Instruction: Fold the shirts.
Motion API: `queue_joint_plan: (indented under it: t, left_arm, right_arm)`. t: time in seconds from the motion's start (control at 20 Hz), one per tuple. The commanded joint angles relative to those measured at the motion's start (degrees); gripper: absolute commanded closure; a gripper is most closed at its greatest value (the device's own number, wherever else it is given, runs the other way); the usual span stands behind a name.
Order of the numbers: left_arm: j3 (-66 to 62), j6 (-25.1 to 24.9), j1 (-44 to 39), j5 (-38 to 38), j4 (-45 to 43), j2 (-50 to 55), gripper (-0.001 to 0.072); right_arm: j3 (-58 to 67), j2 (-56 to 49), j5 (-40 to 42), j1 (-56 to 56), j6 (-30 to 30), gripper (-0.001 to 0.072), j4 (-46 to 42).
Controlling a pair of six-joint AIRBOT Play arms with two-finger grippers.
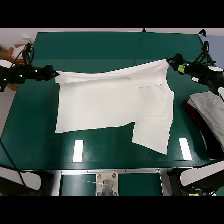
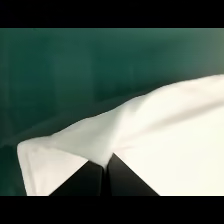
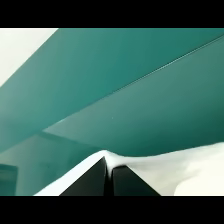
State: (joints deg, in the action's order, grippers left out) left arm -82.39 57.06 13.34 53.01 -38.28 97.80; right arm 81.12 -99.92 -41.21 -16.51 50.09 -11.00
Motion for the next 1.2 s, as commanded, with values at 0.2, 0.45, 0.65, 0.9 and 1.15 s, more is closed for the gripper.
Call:
queue_joint_plan:
  t: [0.2, 0.45, 0.65, 0.9, 1.15]
  left_arm:
    - [-4.2, -0.5, 0.0, 1.6, -2.4, 2.3, 0.0683]
    - [-3.8, 1.4, 0.0, 6.3, -6.7, 3.5, 0.0682]
    - [-2.2, 1.7, -0.8, 9.1, -6.8, 5.8, 0.0682]
    - [-0.7, 2.4, -0.9, 10.3, -7.6, 6.7, 0.0682]
    - [-0.8, 3.7, -0.9, 14.3, -8.1, 6.7, 0.0682]
  right_arm:
    - [4.7, -4.3, -11.7, -6.7, 5.3, 0.0694, -6.8]
    - [2.4, -4.3, -18.0, -7.9, 9.3, 0.0694, -23.5]
    - [-3.2, -4.3, -15.7, -7.5, 8.2, 0.0694, -24.7]
    - [-4.2, -4.3, -15.6, -7.4, 8.4, 0.0694, -26.6]
    - [-4.2, -4.3, -16.1, -7.4, 9.9, 0.0691, -26.5]
